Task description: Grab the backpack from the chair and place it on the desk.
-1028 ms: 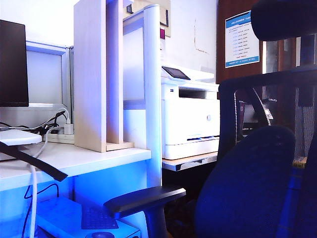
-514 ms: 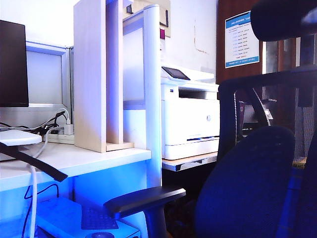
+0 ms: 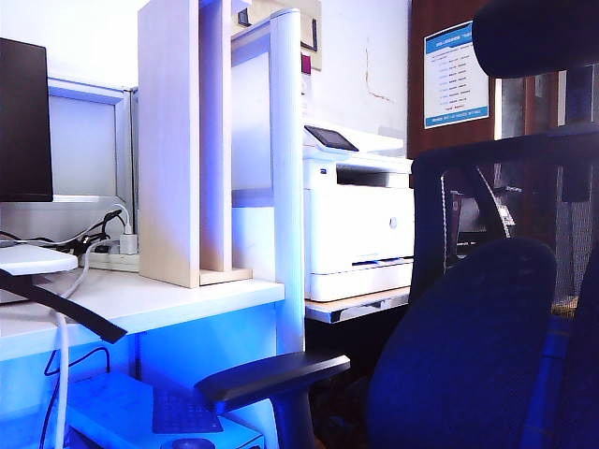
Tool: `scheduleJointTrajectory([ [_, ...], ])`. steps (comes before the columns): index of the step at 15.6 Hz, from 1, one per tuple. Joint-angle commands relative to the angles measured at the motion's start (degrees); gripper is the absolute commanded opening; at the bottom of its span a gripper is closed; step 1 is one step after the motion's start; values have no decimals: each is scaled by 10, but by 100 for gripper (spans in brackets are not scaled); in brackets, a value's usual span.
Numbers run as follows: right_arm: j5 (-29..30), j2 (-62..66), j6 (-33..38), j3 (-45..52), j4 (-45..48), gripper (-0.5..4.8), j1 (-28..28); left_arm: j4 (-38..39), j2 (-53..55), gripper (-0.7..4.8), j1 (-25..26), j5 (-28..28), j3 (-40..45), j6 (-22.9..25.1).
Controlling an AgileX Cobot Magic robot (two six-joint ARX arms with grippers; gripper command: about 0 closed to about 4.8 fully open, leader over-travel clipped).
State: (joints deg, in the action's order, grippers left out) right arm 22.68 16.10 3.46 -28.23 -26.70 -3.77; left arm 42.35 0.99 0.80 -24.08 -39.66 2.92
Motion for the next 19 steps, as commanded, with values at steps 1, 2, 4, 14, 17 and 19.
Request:
scheduleJointTrajectory([
  [1, -38, -75, -2, 23, -18, 56, 0, -5, -7, -5, -17, 43, 20, 0],
  [2, -56, -120, 0, 28, -14, 11, 0, -8, -7, -5, -17, 49, 36, -9],
  [4, -90, -162, 14, 30, -18, -3, 0, -29, -7, -5, -17, 50, 58, -28],
  [14, -153, -160, 56, 129, 54, -3, -1, -228, -8, -6, -15, 140, 233, -120],
  [17, -174, -160, 50, 188, 79, -2, -1, -297, -8, -5, -15, 166, 316, -119],
  [19, -181, -160, 36, 215, 84, -2, -1, -320, -8, -5, -15, 166, 349, -97],
])
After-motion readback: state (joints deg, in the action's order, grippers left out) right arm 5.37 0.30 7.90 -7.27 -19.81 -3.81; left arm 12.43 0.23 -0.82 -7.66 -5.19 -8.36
